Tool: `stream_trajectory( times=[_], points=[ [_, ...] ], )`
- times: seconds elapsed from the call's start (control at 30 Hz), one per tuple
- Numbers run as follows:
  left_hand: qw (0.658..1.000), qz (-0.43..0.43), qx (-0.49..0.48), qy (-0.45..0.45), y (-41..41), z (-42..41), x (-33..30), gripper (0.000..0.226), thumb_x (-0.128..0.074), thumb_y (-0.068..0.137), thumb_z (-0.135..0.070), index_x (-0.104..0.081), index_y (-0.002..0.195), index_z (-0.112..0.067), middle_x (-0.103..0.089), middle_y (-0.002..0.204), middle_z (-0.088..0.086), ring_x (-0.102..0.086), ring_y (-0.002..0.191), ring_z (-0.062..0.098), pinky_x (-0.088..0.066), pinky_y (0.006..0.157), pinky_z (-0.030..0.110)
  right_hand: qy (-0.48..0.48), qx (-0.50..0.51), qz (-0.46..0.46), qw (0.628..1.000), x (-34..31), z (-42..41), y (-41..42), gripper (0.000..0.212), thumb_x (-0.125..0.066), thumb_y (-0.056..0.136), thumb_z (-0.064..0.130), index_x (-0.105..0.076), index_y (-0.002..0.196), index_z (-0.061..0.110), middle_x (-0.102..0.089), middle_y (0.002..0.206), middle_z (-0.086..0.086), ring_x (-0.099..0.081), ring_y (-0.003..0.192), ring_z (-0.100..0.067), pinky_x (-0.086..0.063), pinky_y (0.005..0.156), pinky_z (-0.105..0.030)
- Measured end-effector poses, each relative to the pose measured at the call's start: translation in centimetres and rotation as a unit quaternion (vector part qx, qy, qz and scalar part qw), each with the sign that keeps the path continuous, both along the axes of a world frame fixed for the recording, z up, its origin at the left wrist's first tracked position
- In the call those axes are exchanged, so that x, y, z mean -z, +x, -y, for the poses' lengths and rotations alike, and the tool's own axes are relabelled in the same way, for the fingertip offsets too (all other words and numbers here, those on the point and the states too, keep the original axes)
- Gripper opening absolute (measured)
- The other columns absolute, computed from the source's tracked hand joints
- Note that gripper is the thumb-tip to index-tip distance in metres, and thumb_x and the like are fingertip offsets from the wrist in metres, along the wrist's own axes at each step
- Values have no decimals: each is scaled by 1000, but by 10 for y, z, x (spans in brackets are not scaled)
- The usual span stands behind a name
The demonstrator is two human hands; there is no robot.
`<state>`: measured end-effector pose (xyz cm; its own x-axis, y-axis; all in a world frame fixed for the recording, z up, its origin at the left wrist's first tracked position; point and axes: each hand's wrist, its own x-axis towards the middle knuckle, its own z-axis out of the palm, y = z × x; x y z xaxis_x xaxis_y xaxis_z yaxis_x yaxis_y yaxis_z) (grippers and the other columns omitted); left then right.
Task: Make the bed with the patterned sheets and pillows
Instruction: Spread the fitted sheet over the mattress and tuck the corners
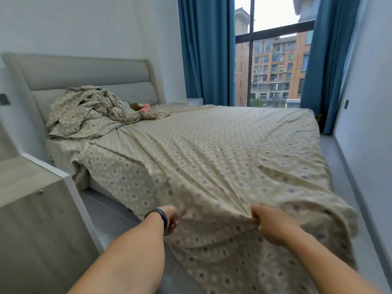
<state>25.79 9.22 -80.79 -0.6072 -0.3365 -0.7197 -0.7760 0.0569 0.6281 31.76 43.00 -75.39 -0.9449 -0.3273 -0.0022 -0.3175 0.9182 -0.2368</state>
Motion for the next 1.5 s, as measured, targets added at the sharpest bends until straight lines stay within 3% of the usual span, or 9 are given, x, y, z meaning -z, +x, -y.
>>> stream_trajectory(
  times=[0.17,0.3,0.43,0.6,0.73,0.9,1.13,1.3,1.5],
  points=[
    [982,-158,100,-26,2,-39,-21,8,-51,94,-8,-59,93,-10,-62,72,8,-63,55,19,-44,48,22,7,22,22,999,-1,-4,-7,10,-54,94,33,-59,86,31,-61,93,11,-57,82,-10,-53,78,-33],
    [925,-280,218,-138,-9,-76,-30,13,-58,96,-23,-65,95,-11,-66,85,6,-65,67,20,-45,53,22,-49,99,2,994,15,-27,-10,41,-47,99,58,-62,75,29,-64,75,10,-61,70,-11,-52,67,-34],
    [800,-391,300,-342,-13,-112,-38,14,-60,87,-37,-60,79,-26,-63,75,-10,-62,73,13,-46,62,29,-193,266,-237,914,17,-57,-8,18,-53,99,35,-64,94,21,-65,96,-4,-59,84,-25,-43,68,-34],
    [632,-480,461,-398,-13,-163,-29,27,-68,87,-42,-59,110,-30,-58,110,-9,-53,103,12,-48,84,32,-179,329,-96,922,33,-103,-1,42,-61,92,53,-57,122,24,-47,132,-5,-47,122,-27,-44,103,-48],
    [557,-548,436,-447,-15,-184,-25,7,-60,96,-24,-64,101,-21,-64,102,-4,-52,97,20,-33,75,29,-144,231,-99,957,29,-113,10,21,-71,90,41,-58,101,30,-49,114,6,-48,107,-17,-48,90,-38],
    [578,-532,432,-443,-17,-194,-30,11,-56,94,-12,-57,92,-23,-59,92,-6,-51,84,18,-32,70,28,-41,238,-158,958,13,-108,14,14,-58,96,19,-58,83,26,-60,93,7,-55,81,-14,-52,69,-35],
    [604,-482,497,-394,-15,-185,-38,17,-55,94,-13,-47,87,-26,-52,91,-9,-49,79,15,-40,66,28,-5,202,102,974,-2,-108,19,22,-49,96,22,-62,79,17,-68,90,-6,-55,73,-17,-47,68,-33],
    [625,-463,520,-354,-15,-178,-33,11,-63,97,-25,-55,91,-29,-55,96,-14,-54,83,11,-51,77,32,-51,226,56,971,1,-104,21,21,-48,89,27,-55,70,22,-61,79,3,-56,70,-16,-46,64,-35],
    [764,-486,355,-231,-14,-149,-42,5,-62,98,-23,-66,98,-22,-66,91,-7,-61,81,9,-51,69,26,-147,236,-92,956,-16,-61,9,38,-46,94,30,-44,58,17,-53,57,0,-45,53,-18,-33,54,-32]
  ],
)
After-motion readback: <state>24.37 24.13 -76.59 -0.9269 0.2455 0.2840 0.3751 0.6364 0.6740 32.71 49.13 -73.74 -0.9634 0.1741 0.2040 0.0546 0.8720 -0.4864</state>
